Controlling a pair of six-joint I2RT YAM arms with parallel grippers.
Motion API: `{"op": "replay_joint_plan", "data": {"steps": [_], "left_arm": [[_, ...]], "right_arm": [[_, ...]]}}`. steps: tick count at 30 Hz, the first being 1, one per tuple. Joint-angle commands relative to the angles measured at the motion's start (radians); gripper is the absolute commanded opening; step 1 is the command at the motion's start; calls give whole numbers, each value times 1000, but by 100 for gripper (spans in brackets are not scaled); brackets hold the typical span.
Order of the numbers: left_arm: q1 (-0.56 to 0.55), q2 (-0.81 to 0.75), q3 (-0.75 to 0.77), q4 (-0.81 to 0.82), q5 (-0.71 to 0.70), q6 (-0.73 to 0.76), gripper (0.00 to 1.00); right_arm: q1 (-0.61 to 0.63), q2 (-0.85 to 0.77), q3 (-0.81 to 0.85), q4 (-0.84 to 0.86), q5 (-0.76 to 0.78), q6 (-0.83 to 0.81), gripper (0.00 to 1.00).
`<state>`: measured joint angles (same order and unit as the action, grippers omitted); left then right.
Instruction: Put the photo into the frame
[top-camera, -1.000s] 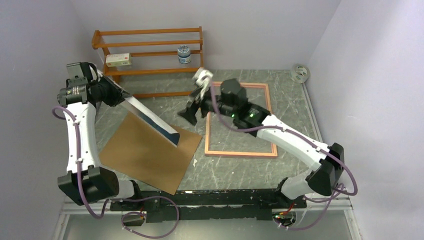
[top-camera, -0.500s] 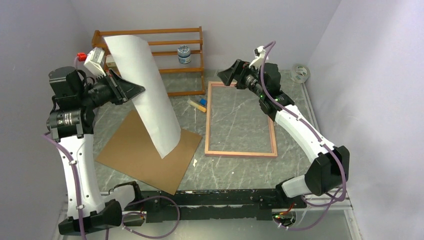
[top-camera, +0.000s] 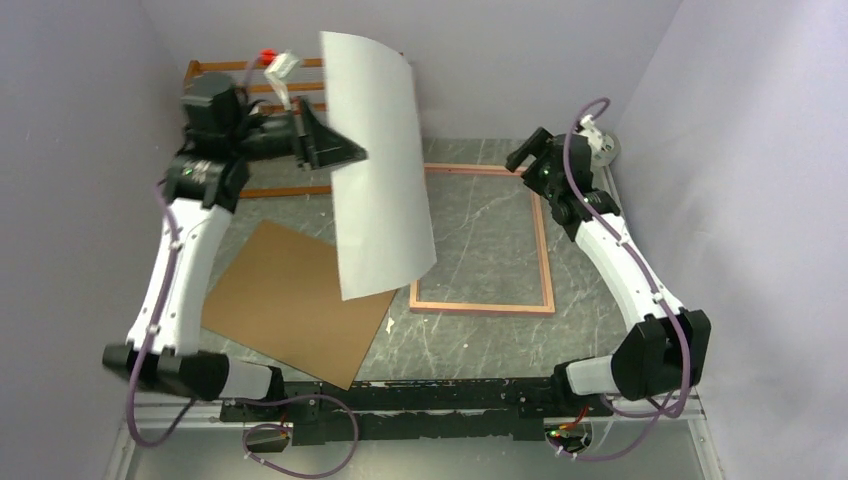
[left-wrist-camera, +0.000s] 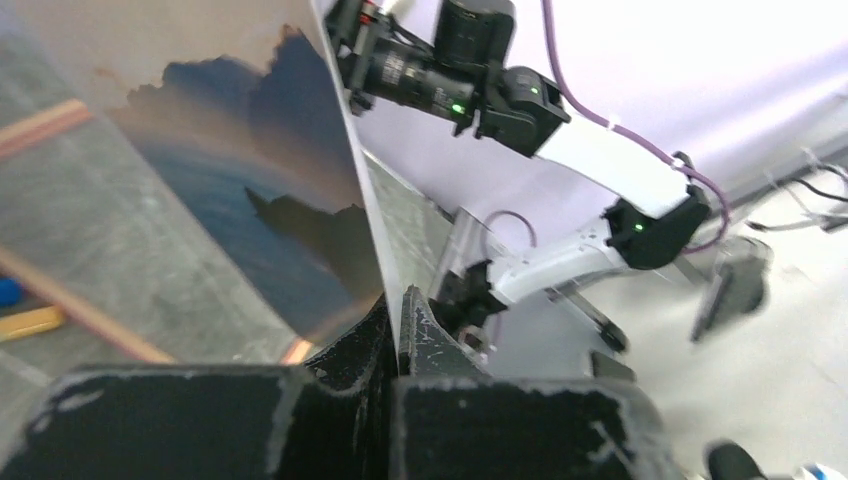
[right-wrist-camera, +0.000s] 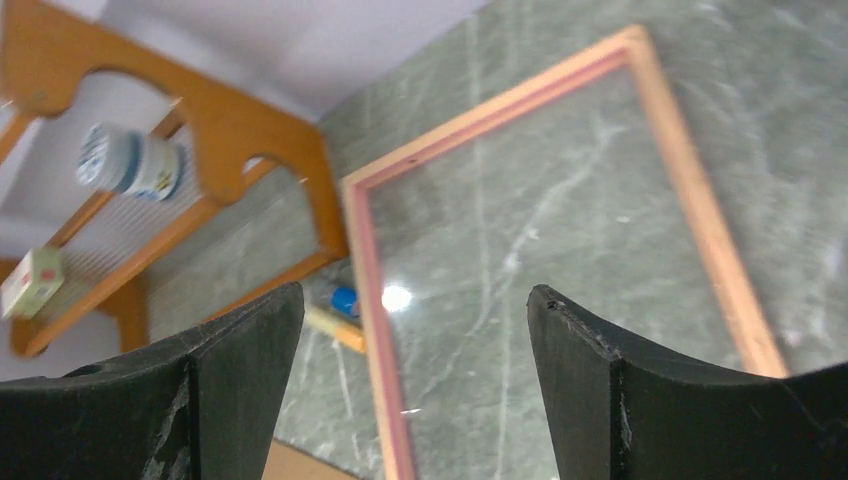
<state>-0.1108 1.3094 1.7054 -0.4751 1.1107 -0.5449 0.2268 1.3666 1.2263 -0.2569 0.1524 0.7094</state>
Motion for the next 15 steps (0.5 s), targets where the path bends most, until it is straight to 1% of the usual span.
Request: {"op": "replay_joint_plan", "data": {"steps": [1,3,6,9,11,13,15], "left_arm": [[-172,158,128,27,-7,-2,3],[-230,232,178,29,-20,-14,2],[-302,327,216,132,4,-96,2],[-329,392,215,268,21,-207,3],[-331,440,217,322,11,-267,2],[-330,496,232,308,-26,-292,2],[-330,565,285,172,-107,-248,3]], "right_arm": [[-78,-92,-62,-81,76,62,85],[-105,-128,-101,-87,88,62,85],[-138,-181,-146,-103,117,56,85],[-174,-228,-184,-124,136,55,85],[-193,-258,-208,-136,148,58,85],[-210,-282,-229,-144,158,57,85],[-223,-303,-248,-150,164,55,85]]}}
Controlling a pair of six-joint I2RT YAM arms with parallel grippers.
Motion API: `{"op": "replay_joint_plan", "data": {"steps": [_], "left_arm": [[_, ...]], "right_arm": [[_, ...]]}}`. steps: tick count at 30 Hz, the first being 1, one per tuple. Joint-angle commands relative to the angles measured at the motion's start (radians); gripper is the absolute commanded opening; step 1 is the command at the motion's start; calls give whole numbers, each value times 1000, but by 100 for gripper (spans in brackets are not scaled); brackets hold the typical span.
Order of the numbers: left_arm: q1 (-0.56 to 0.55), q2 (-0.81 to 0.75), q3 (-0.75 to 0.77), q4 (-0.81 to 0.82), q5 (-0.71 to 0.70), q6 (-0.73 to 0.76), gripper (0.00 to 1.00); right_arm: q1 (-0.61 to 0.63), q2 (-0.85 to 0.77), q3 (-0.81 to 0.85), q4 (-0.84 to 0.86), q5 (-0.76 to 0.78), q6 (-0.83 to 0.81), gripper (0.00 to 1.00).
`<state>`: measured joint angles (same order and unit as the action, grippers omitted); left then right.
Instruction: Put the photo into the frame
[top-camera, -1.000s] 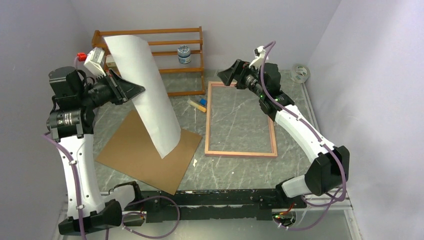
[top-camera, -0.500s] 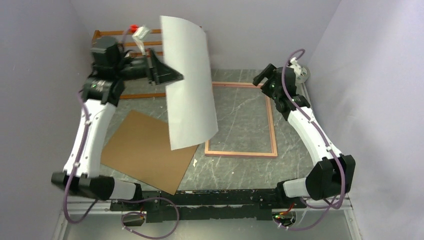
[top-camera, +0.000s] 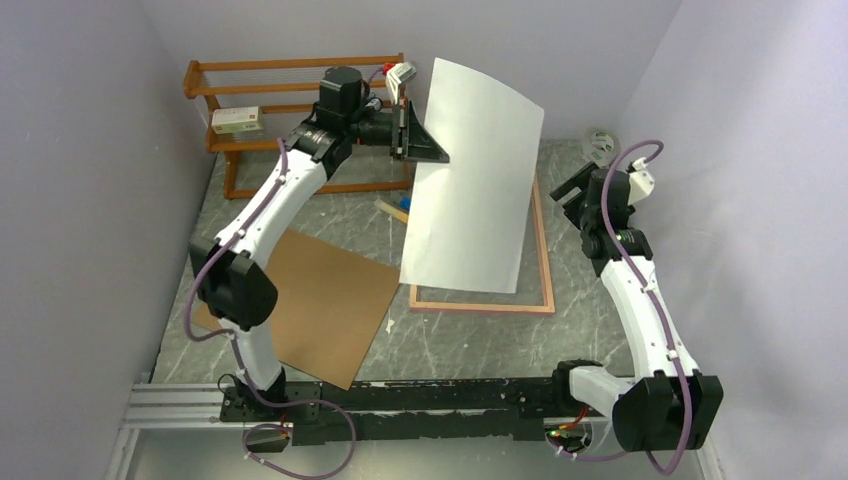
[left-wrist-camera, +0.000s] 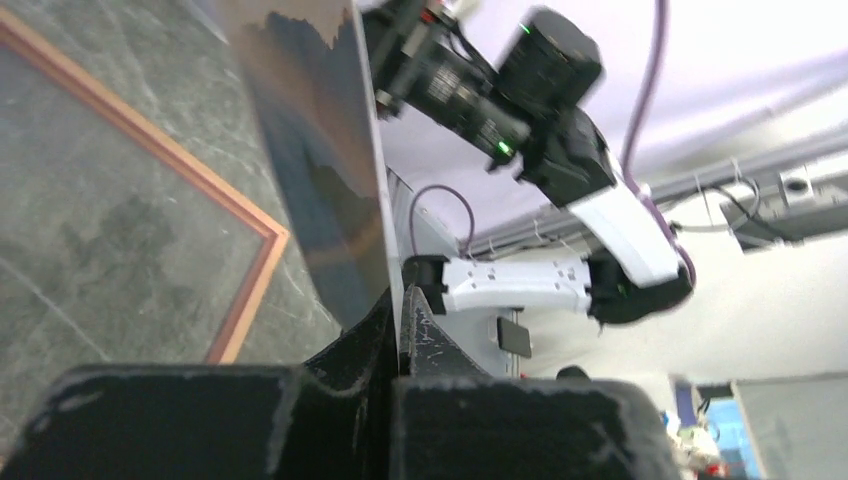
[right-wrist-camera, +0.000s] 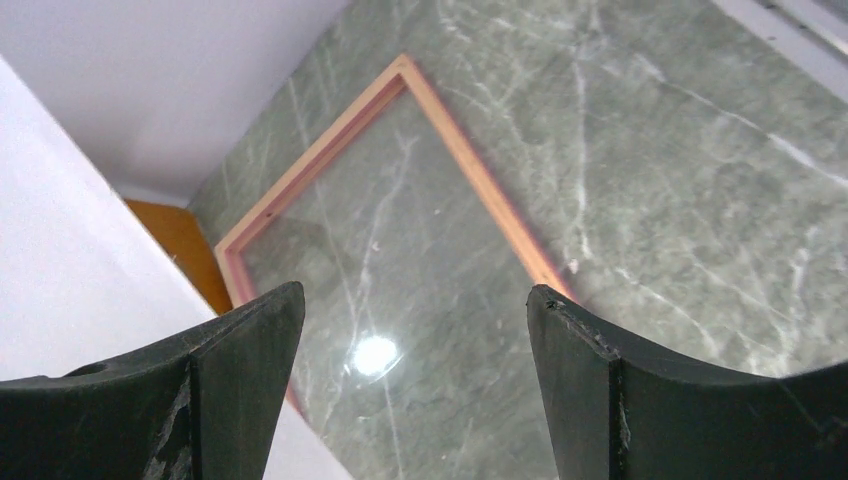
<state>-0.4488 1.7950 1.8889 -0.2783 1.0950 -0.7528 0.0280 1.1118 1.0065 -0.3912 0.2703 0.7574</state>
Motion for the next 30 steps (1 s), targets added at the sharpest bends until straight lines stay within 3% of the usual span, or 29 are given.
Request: {"op": "replay_joint_plan", "data": {"steps": [1,4,7,18,30], "left_arm": [[10,118,134,-108,-144,-1,3],[27,239,207,-308,-288,38,3],[36,344,217,-354,-300,58,3],[36,454,119,-233,-355,35,2],[33,584,218,-204,-293,-3,2]], "right_arm": [[-25,-53,-34,-19,49,5,85],[-48,-61,-47,-32,58,10,85],[-58,-63,-49,-35,44,16,85],[-62,-43,-39,-12,-16,17,84],[-62,-21,-46,-2,-42,35,84]]}}
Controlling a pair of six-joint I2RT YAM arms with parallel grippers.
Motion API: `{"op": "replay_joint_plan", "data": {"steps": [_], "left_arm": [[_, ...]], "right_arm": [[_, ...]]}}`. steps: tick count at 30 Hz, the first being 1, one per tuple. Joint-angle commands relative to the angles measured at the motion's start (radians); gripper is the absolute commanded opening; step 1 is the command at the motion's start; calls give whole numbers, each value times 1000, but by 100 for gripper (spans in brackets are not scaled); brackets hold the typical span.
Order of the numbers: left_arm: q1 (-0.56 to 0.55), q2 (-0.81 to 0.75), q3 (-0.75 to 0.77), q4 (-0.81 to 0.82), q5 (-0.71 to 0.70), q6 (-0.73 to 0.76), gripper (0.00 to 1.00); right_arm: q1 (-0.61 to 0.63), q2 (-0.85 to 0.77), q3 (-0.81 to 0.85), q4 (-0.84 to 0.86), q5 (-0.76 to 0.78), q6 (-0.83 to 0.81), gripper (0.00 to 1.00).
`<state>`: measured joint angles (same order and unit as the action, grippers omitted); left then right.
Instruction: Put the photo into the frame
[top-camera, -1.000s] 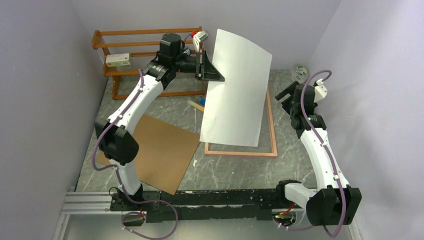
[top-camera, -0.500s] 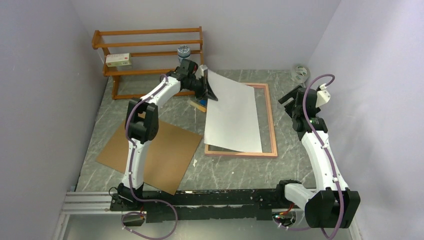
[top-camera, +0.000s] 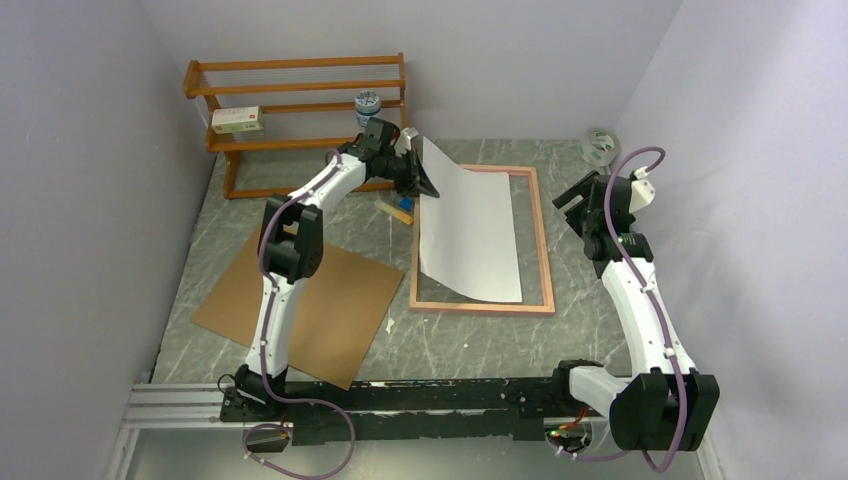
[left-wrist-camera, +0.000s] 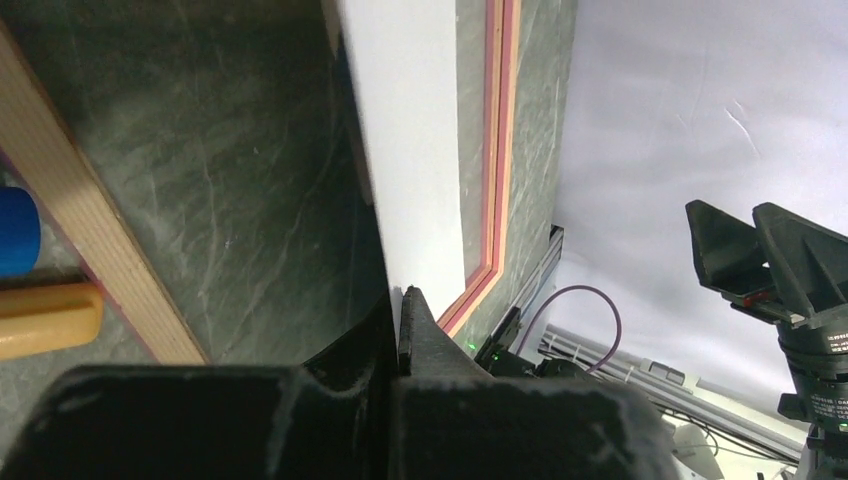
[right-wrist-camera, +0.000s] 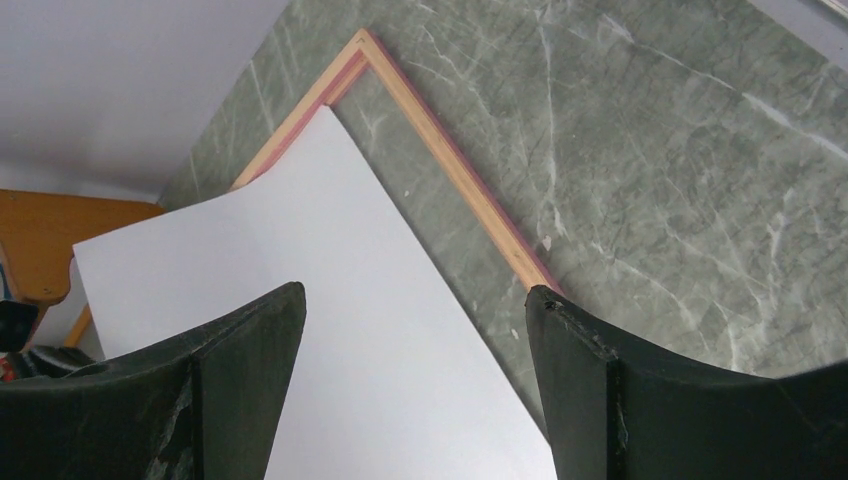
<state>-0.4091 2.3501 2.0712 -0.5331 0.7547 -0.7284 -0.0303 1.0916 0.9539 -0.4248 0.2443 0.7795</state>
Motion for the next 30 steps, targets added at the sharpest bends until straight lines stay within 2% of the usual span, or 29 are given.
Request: {"op": "replay_joint_plan", "data": {"steps": [1,6,12,16,21,30], "left_arm": [[-7,35,30,65,61,-37,2],[-19,34,-5,113,128,-37,3],[-26,44,-20,132,76,-73,3],[-31,21,-95,230,35,-140,3],[-57,24,-94,263,1,-140,2],[-77,58,-35,223,-46,-114,14]], "right_arm": [[-4,1,6,31,-19,13,84],[-4,4,2,30,-25,21,83],[-4,0,-16,30,-38,32,83],[-3,-4,-21,23,-41,28,83],[-5,-9,-23,18,-40,20,83],[-4,2,-18,15,-54,1,83]]}}
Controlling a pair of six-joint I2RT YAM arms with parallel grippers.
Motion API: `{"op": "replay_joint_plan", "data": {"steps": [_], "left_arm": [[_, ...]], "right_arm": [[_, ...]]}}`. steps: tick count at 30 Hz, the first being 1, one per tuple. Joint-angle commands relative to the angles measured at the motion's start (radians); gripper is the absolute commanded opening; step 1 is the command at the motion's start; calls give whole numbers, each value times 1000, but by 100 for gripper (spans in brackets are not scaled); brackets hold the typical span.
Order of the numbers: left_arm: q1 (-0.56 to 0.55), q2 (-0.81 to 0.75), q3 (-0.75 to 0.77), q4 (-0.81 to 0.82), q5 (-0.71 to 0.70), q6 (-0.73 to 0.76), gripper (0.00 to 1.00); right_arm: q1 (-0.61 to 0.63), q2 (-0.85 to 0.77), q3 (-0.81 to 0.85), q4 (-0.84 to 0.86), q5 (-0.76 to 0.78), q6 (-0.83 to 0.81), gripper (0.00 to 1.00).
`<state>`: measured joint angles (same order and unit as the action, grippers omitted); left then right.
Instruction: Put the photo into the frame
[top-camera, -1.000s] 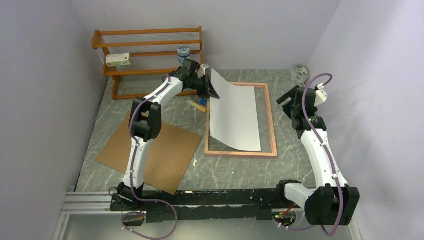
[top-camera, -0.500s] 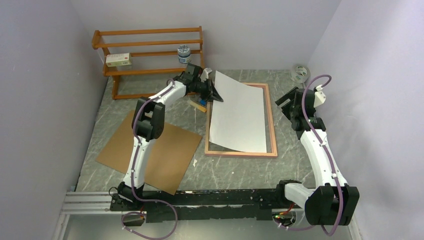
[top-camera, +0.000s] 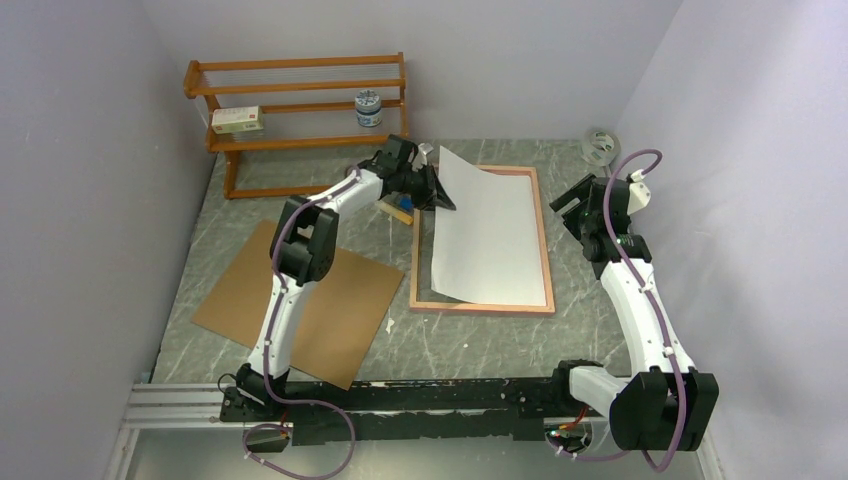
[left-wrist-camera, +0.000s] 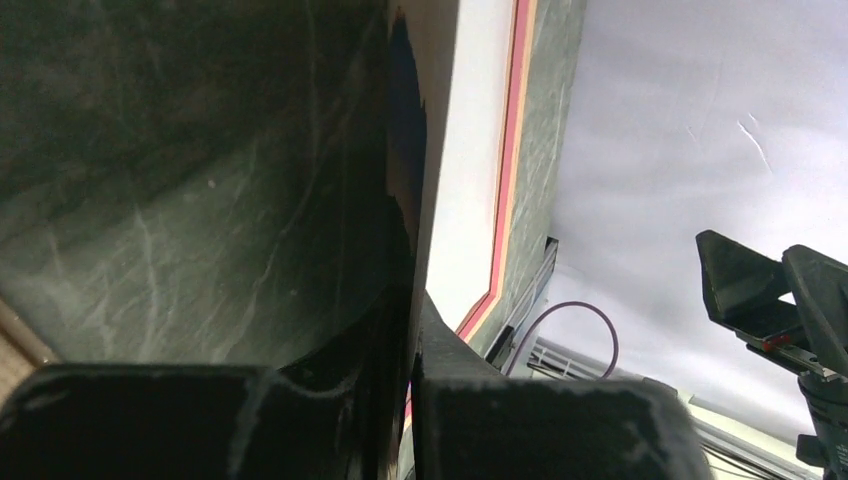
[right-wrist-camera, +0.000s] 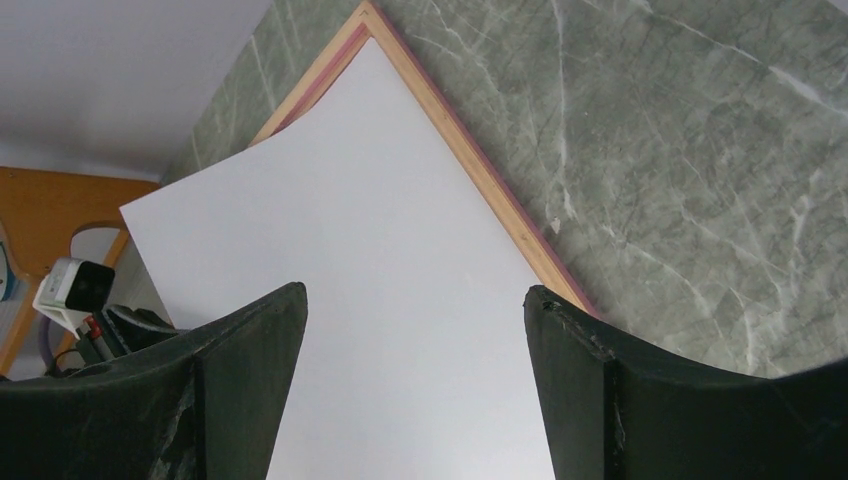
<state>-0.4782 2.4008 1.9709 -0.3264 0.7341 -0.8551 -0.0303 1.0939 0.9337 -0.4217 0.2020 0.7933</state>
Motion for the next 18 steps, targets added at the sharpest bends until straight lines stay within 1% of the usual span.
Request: {"op": "replay_joint_plan", "data": {"steps": [1,4,10,14,18], "left_arm": [[-9,11,73,11,-26,13,17],[-10,12,85,-20,-52,15,30],[-9,-27,84,-150,-156,46,62],[-9,-42,94,-259,-217,66,76],[-10,-74,89,-355,-305,105,85]], "right_arm": [[-4,0,2,13,-14,-15,83],[-3,0,2,12,-15,-20,83],[-4,-2,-1,11,-10,-23,83],[-3,-1,-7,14,-12,-19,83],[-3,-5,-15,17,-11,-17,83]]}}
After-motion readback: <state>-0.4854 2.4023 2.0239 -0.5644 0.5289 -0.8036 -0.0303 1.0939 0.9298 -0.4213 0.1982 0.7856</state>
